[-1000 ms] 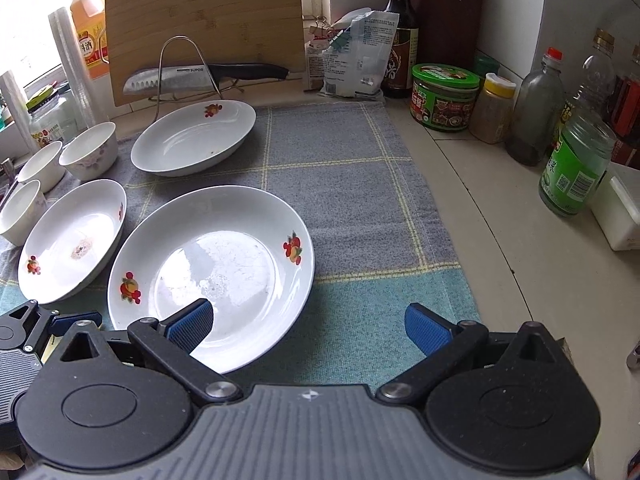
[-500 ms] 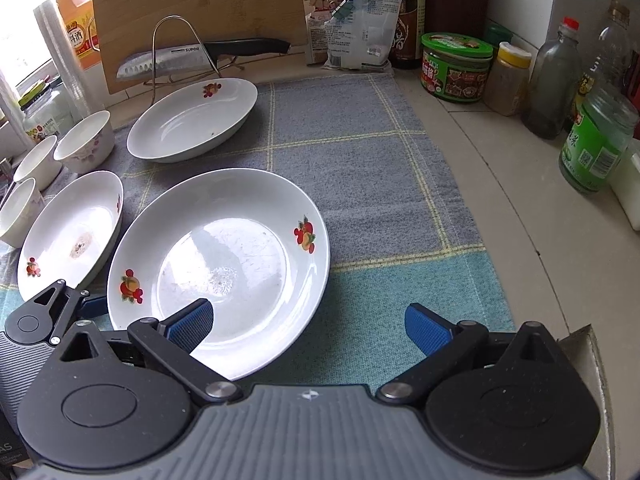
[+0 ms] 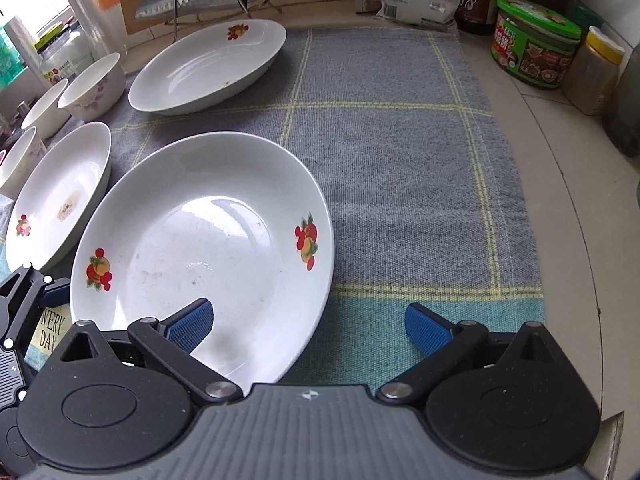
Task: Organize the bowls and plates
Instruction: 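Close the right gripper on the plate rim and lift it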
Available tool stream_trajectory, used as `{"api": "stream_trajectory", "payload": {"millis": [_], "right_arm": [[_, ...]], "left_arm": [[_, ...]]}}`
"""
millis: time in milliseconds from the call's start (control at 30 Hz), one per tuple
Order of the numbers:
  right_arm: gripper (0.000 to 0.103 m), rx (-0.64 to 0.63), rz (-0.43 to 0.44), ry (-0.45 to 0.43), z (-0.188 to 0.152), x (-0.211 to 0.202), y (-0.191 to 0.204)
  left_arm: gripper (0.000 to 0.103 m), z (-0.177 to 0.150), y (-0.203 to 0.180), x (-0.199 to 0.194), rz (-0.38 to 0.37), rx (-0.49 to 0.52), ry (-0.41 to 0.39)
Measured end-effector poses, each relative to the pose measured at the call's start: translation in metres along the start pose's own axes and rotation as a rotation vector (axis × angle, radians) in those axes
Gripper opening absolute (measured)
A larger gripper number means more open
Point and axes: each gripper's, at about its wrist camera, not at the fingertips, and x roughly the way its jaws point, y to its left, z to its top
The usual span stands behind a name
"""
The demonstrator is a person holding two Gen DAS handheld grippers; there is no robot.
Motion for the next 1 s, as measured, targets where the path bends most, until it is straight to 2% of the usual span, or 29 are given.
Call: {"api": "stream_trajectory", "payload": {"millis": [333,733,867,1000], "right_arm": [[0.103,-0.086,0.012,0.091,0.009,0.006,0.002],[0.103,-0.230,0.013,0.037,-0.006,0.004,0.008],[0.103,-0.213,0.061,0.047,-0.003,0.001,0.000],[0.103,-0.183,0.201,0.042,0.010,-0.005,-0.006]], "left_arm": [[0.103,0.003,0.000,0.001,0.017,-0.017,0.025],[0.103,0.003,0.002,0.000,-0.002,0.007,0.019],[0.103,0.003,0.003,0.000,-0.012,0.021,0.022],[0.103,0.004,0.004,0.001,-0.028,0.039,0.031]]}}
